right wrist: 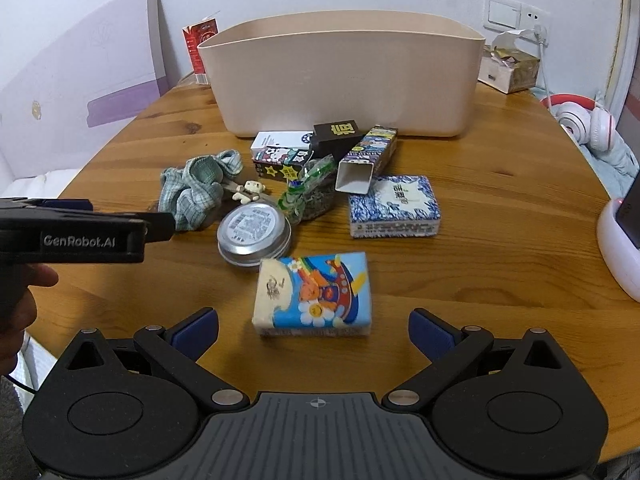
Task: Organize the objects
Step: 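Move the right tool toward the colourful tissue pack, then grasp the tissue pack with the right tool while the left tool grasps the green cloth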
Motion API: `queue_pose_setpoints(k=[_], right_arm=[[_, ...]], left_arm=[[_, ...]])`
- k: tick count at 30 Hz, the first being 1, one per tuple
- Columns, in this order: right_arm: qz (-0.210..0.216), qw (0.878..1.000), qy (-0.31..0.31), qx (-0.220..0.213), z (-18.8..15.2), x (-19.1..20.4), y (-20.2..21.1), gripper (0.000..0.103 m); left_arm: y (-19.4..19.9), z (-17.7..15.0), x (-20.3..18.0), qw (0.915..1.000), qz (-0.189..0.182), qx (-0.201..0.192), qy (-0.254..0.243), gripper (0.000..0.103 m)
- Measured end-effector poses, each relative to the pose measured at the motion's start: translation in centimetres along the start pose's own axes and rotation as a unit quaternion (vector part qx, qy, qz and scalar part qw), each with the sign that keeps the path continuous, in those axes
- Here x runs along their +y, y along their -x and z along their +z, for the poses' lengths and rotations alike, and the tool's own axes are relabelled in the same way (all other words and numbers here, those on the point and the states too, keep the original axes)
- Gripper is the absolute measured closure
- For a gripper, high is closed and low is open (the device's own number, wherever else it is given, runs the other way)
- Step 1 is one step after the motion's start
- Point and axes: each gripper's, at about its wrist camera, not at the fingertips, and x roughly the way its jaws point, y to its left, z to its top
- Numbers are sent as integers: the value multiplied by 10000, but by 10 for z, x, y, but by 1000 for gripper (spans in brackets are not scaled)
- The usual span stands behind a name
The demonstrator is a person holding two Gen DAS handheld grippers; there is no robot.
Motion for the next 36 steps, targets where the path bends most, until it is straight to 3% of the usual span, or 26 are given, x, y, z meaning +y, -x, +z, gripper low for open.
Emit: queue_pose_setpoints(k=[9,11,13,15,17,19,21,23,25,26,32,36], right_arm=[[-133,9998,132,108,10,1,-20,9],[-170,9996,177,103,11,1,-21,11],[-209,9995,212,82,12,1,-21,17],[-223,9995,236,48,13,0,-20,23],[-245,9994,250,16,13,-1,-19,39],[-251,9994,236,3,14,-2,-19,41],[-205,9996,214,-7,14,-4,-18,42],[-207,9995,220,-3,13,-5,-18,42],[-209,9995,227,1,12,-4,-17,42],[-206,9995,225,0,12,-5,-17,42],[-208,9996,208,-13,14,-6,-19,42],[-201,9996,217,-18,17,-6,-21,42]], left_arm=[[-32,12,0,9997,-195,87,69,1],[-38,12,0,9995,-276,151,91,12],[-42,12,-1,9993,-261,233,107,31],[-43,11,-3,9997,-157,198,52,39],[-43,11,-4,9998,-145,143,11,49],[-43,12,-2,9998,-167,101,32,56],[-45,12,-1,9999,-141,60,33,56],[-45,11,-1,10000,-39,53,26,46],[-44,10,0,10000,37,-15,23,25],[-44,8,1,10000,20,-92,3,23],[-55,13,3,9993,-23,-325,-202,20],[-62,21,12,9990,-278,-329,122,20]])
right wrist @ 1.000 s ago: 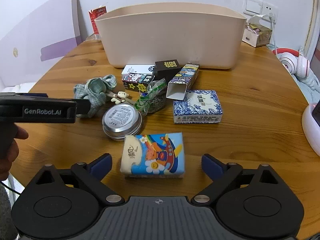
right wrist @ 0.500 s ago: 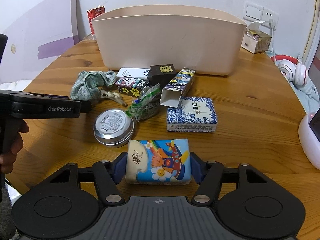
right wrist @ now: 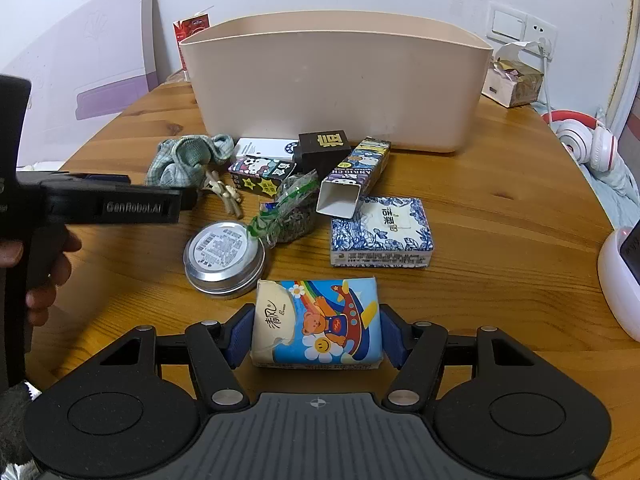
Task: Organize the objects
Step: 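Grasp the tissue pack with the right tool while the left tool grasps the green cloth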
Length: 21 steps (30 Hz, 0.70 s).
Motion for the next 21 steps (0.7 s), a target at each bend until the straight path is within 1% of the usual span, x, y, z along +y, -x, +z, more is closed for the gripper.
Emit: queue_pose_setpoints(k=[2,5,6,7,9,11,12,16,21], right_arm=[[-5,10000,2,-10,1,-1,-1,42],[-8,10000,2,-17,1,-1,-1,42],[-7,10000,3,-24,2,-1,-1,42],[-9,10000,-1,-28,2,-2,-2,42],[-7,10000,-13,-51,4,-3,-2,42],[-7,10000,-25,-88,4,-4,-1,43],[-15,9999,-24,-107,5,-5,0,43],[-63,9998,-49,-190,5,-10,5,43],[-105,9993,-130,-331,7,-18,15,43]], left_arm=[[0,4,4,9998,-110,-74,146,20],[-1,8,5,9994,-106,-223,237,22],[-2,9,5,9994,-128,-234,214,29],[-4,10,5,9995,-149,-203,190,43],[-11,12,6,9996,-206,-44,198,56],[-13,12,7,9996,-194,-79,211,68],[-14,12,7,9996,-212,-59,200,77],[-10,12,10,9993,-277,-73,244,84],[5,12,11,9992,-245,-192,259,85]])
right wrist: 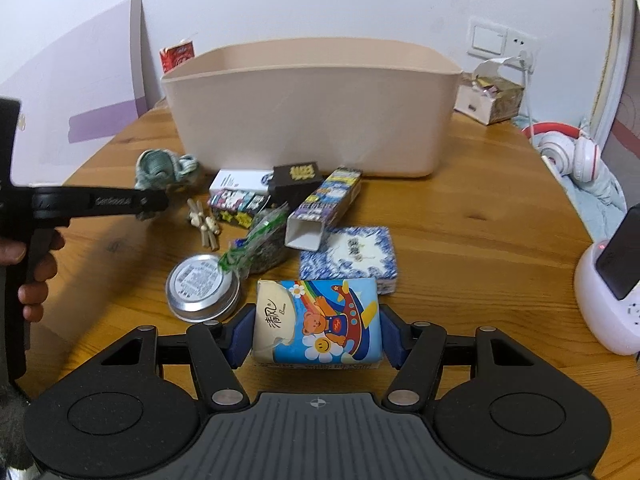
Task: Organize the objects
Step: 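Grasp the tissue pack with the right tool while the left tool grasps the green cloth, then carry both items over the basket and open both tools to drop them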
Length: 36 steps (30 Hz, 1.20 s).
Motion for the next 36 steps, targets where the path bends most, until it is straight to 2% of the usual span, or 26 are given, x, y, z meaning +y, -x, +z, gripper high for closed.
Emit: queue_pose_setpoints(k=[6,19,29,36], right_arm=[[-67,9997,-23,-255,10,-8,16,43],[-243,9945,118,-1010,54,-19,37,43],[-204,9891,82,-1457,103,-28,34,43],[-227,9879,155,-1524,138,-30,18,43]], left_arm=[[26,11,0,9997,43,-230,-44,86],[76,57,-14,9939,3,-1082,-205,86],[53,98,-43,9917,72,-1180,-498,86],[7,120,-52,9951,148,-849,-478,86]])
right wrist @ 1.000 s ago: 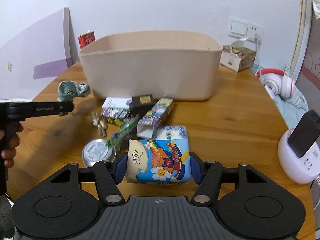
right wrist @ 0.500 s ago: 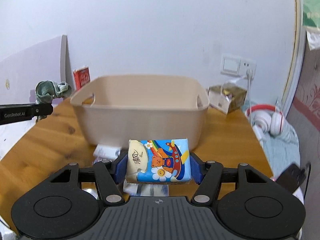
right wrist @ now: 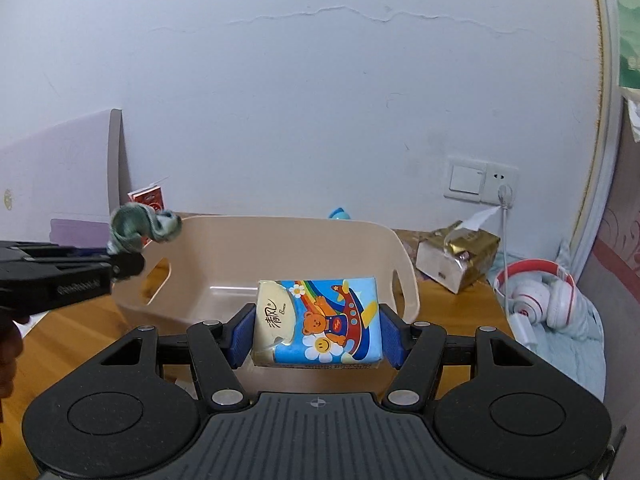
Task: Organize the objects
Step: 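Carry both items over the basket and open both tools to drop them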
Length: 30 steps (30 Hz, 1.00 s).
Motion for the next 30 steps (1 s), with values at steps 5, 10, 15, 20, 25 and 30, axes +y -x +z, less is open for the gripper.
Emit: queue_pose_setpoints(k=[5,10,15,20,25,30], right_arm=[[36,9999,-63,119,9,-4,-28,43],[-2,9996,53,288,16,-4,-56,43],[-46,9983,220,529,18,-1,-79,43],[-49,9970,283,713,15,2,-91,42],[-37,9972,274,689,13,0,-87,32],[-113,9982,373,461,17,0,-70,16]], left_arm=[[-32,0,-2,9993,75,364,-18,86],[-48,-2,-8,9981,111,591,-114,85],[-60,-4,-11,9968,78,795,-98,85],[-61,-4,-11,9966,95,811,-96,76],[-50,-1,-10,9975,128,687,-96,59],[-29,3,-12,9988,210,444,-80,30]])
